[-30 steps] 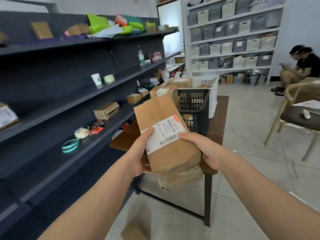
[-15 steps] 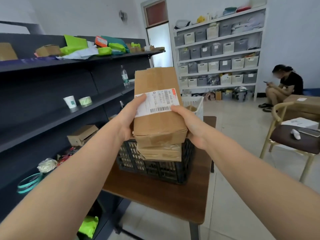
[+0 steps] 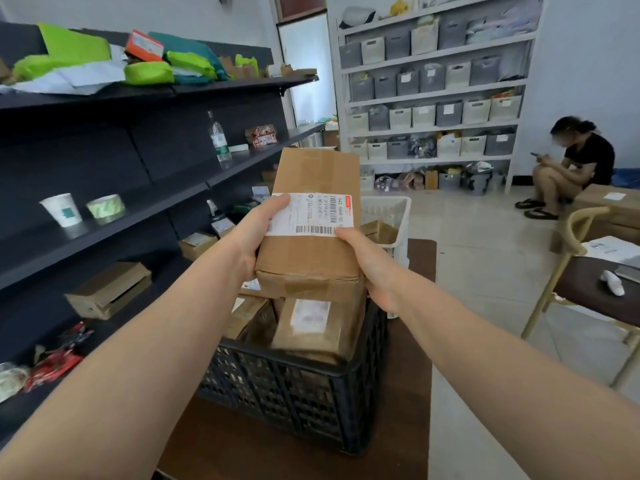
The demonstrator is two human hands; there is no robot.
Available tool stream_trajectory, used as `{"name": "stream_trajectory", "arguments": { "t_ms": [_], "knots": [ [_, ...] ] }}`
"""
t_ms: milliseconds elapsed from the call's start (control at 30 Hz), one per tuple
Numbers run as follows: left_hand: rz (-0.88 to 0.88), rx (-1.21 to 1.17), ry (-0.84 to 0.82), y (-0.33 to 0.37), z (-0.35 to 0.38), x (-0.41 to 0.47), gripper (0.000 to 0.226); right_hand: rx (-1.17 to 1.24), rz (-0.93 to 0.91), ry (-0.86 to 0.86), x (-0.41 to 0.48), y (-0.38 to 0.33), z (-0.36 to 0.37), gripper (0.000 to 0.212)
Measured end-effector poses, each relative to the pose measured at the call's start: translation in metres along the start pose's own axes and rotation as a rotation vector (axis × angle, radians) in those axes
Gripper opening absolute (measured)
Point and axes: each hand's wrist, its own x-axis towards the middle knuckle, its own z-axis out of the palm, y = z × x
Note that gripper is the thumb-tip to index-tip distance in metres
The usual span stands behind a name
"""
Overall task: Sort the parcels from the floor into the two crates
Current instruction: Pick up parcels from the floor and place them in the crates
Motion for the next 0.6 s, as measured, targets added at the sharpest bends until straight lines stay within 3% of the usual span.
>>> {"name": "stream_trajectory", "arguments": {
  "t_ms": [167,600],
  "knots": [
    [-0.005,-0.031,0.080,-0.004,0.033,0.033,0.033,-0.007,0.007,-0.069,0.039,-0.014,-0.038,0.034],
    [-0.153,-0.132,0.398,-0.028,0.173,0.087,0.033,-0.096,0.126,-0.238,0.117,-0.032,-0.177,0.047]
  ]
}}
